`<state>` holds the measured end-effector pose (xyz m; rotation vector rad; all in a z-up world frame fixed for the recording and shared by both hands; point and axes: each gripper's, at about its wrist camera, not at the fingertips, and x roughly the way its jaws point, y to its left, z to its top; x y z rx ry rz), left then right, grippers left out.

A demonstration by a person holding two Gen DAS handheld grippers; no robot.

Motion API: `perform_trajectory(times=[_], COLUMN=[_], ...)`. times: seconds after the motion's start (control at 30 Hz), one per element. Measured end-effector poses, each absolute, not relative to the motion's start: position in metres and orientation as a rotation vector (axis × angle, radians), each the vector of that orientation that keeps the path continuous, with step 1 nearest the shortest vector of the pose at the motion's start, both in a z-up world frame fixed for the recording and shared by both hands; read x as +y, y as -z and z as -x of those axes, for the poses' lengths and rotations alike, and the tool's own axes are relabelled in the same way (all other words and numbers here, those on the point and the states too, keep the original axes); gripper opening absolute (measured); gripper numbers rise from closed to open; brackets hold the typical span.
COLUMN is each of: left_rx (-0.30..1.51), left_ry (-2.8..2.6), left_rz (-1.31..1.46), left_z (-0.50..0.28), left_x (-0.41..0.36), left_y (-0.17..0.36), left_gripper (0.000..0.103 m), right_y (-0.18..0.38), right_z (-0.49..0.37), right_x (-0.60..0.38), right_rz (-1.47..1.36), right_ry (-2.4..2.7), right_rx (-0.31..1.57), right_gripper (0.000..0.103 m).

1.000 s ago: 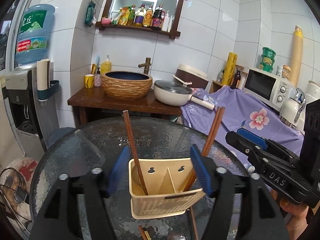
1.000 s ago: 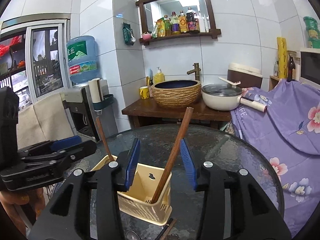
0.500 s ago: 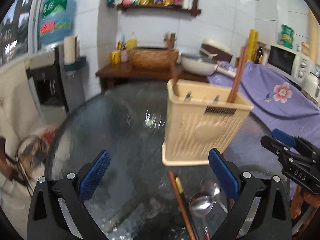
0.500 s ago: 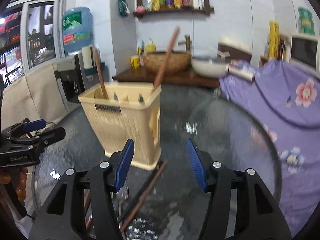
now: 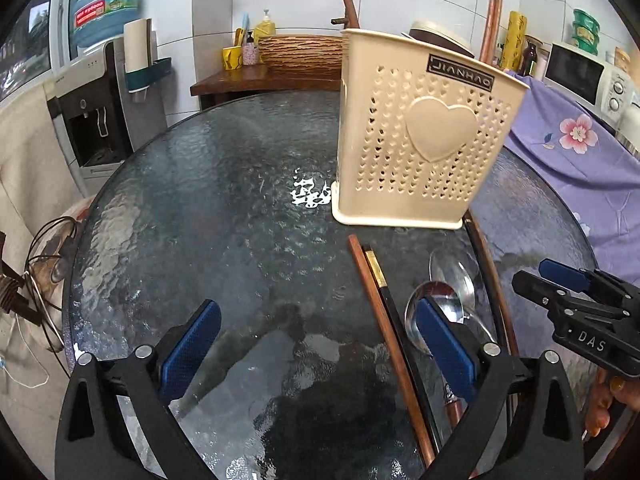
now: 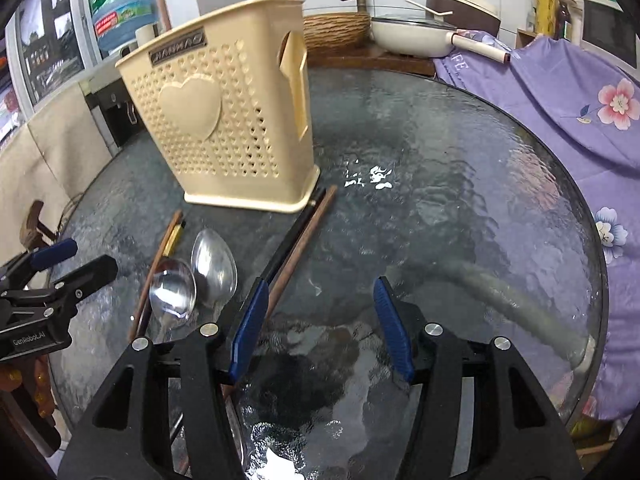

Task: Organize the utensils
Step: 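Move both open tools down to the utensils beside the holder, then grasp a brown chopstick with the left tool while the right tool grasps another brown chopstick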

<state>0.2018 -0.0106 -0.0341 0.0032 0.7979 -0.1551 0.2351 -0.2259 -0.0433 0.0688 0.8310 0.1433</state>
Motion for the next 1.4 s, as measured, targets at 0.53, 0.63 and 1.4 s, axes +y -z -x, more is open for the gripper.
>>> perform_trajectory(times=[0.53, 0.63, 1.4], left_rx=[0.869, 0.877, 0.903], left_ry=[0.220, 0.225, 0.188], left_rz=[-0.021, -0.021, -0.036], left_z=[-0.192, -0.193, -0.199], left_x=[-0.028, -0.027, -0.022], left_y=[0.052, 0.053, 0.051], left_gripper=[0.073, 0.070, 0.063], right_y=[0.051, 0.052, 0.054], right_z=[-0.239, -0.241, -0.252], right_x=[-0.215, -0.220, -0.231], right_rz=[-0.022, -0.023, 0.028], right_ry=[-0.144, -0.138, -0.108], right_rx=[0.892, 0.901, 0.895], right_gripper=[0.042, 0.040, 0.037])
